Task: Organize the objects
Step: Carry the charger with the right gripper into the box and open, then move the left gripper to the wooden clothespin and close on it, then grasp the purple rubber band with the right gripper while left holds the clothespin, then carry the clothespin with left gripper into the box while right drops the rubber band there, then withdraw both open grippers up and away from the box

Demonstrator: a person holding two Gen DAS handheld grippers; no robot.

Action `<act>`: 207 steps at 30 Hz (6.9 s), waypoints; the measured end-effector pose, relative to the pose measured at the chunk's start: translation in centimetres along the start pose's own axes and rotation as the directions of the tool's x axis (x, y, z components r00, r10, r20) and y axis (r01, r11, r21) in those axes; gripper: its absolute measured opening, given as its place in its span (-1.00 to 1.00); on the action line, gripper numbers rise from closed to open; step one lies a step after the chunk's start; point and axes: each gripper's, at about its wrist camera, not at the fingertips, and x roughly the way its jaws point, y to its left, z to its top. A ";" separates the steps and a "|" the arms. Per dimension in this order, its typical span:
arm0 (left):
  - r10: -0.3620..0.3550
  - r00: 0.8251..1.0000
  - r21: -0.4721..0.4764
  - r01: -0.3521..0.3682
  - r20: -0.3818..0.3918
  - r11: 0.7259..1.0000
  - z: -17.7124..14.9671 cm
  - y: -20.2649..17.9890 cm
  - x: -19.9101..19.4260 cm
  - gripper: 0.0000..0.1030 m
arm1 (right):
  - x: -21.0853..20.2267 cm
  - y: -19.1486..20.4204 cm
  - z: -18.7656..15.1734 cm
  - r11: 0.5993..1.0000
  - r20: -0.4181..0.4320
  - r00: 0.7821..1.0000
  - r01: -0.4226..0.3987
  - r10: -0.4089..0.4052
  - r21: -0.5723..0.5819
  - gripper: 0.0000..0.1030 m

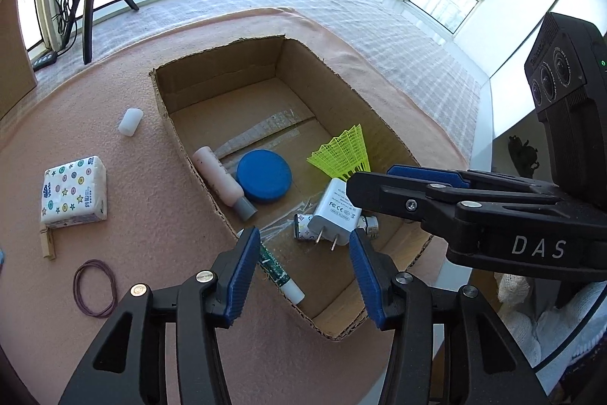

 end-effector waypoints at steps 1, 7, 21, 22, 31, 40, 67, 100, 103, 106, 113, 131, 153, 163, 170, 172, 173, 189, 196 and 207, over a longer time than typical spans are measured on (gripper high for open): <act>0.003 1.000 -0.006 -0.003 0.003 1.000 -0.2 0.4 -0.3 0.02 | 0.0 0.2 0.0 1.000 0.002 1.000 -0.003 0.003 0.001 -0.09; 0.045 0.999 -0.055 -0.045 0.009 0.997 -2.4 3.8 -2.6 0.02 | -0.1 1.7 -0.4 1.000 0.029 0.999 -0.012 0.013 -0.017 -0.09; 0.227 0.974 -0.226 -0.222 -0.002 0.948 -6.1 14.9 -7.2 0.02 | 0.5 7.4 -1.2 0.993 0.049 0.998 -0.019 0.025 -0.120 -0.09; 0.241 0.970 -0.234 -0.236 -0.007 0.943 -6.1 15.5 -7.4 0.02 | 0.7 7.8 -1.3 0.992 0.046 0.999 -0.021 0.027 -0.127 -0.09; 0.281 0.959 -0.270 -0.281 -0.037 0.921 -5.4 19.6 -6.8 0.00 | 2.2 10.7 -2.2 0.986 0.020 0.999 -0.041 0.045 -0.163 -0.09; 0.298 0.952 -0.265 -0.307 -0.075 0.914 -3.9 21.5 -3.7 -0.13 | 3.1 11.5 -2.8 0.986 0.001 0.999 -0.040 0.041 -0.160 -0.09; 0.330 0.942 -0.324 -0.332 -0.062 0.886 -3.4 23.8 -1.8 -0.76 | 8.5 14.6 -2.9 0.973 -0.113 0.993 -0.050 0.025 -0.227 -0.09; 0.280 0.960 -0.430 -0.262 -0.023 0.864 -11.4 23.5 -6.6 -0.76 | 15.8 18.6 -2.5 0.848 -0.117 0.974 0.104 -0.192 -0.519 -0.93; 0.278 0.961 -0.440 -0.253 -0.007 0.862 -11.8 23.2 -7.4 -0.76 | 15.0 18.3 -2.6 0.867 -0.112 0.981 0.082 -0.157 -0.491 -0.94; 0.275 0.961 -0.444 -0.243 0.008 0.862 -11.9 22.7 -8.1 -0.76 | 13.3 18.1 -2.7 0.876 -0.080 0.989 0.074 -0.127 -0.477 -0.94; 0.265 0.963 -0.418 -0.217 0.058 0.882 -11.0 20.4 -10.0 -0.76 | 8.4 16.7 -2.5 0.903 -0.005 0.998 0.052 -0.060 -0.426 -0.94; 0.171 0.973 -0.226 -0.134 0.157 0.965 -2.9 10.0 -8.8 -0.76 | -2.5 9.7 -0.5 0.949 0.179 0.983 0.089 -0.035 -0.301 -0.94; 0.154 0.984 -0.085 -0.146 0.095 0.986 6.4 1.4 1.2 -0.76 | -2.5 1.4 0.8 0.965 0.168 0.981 0.136 -0.099 -0.225 -0.94; 0.170 0.982 -0.107 -0.161 0.086 0.981 7.0 2.0 1.5 0.20 | -2.5 1.0 0.8 0.965 0.173 0.982 0.121 -0.081 -0.232 0.06; 0.206 0.974 -0.118 -0.194 0.091 0.974 5.7 3.2 -0.3 0.20 | -2.4 1.3 0.8 0.970 0.163 0.984 0.103 -0.067 -0.221 0.06; 0.216 0.973 -0.128 -0.204 0.088 0.971 5.2 3.8 -1.1 0.20 | -2.3 1.7 0.8 0.970 0.161 0.985 0.097 -0.062 -0.224 0.07; 0.220 0.972 -0.134 -0.207 0.085 0.969 4.9 4.1 -1.4 0.20 | -2.3 1.9 0.7 0.969 0.159 0.986 0.093 -0.058 -0.227 0.06; 0.309 0.946 -0.236 -0.279 0.100 0.931 -1.6 10.9 -13.4 0.20 | -2.8 7.2 0.5 0.955 0.119 0.991 -0.022 0.059 -0.294 0.06; 0.381 0.914 -0.288 -0.331 0.138 0.898 -2.7 15.1 -20.8 0.20 | -3.5 10.9 1.5 0.940 0.111 0.984 -0.093 0.137 -0.329 0.06; 0.515 0.843 -0.379 -0.431 0.154 0.819 -1.3 24.5 -28.4 0.20 | -2.0 17.1 3.2 0.907 0.054 0.972 -0.195 0.230 -0.373 0.06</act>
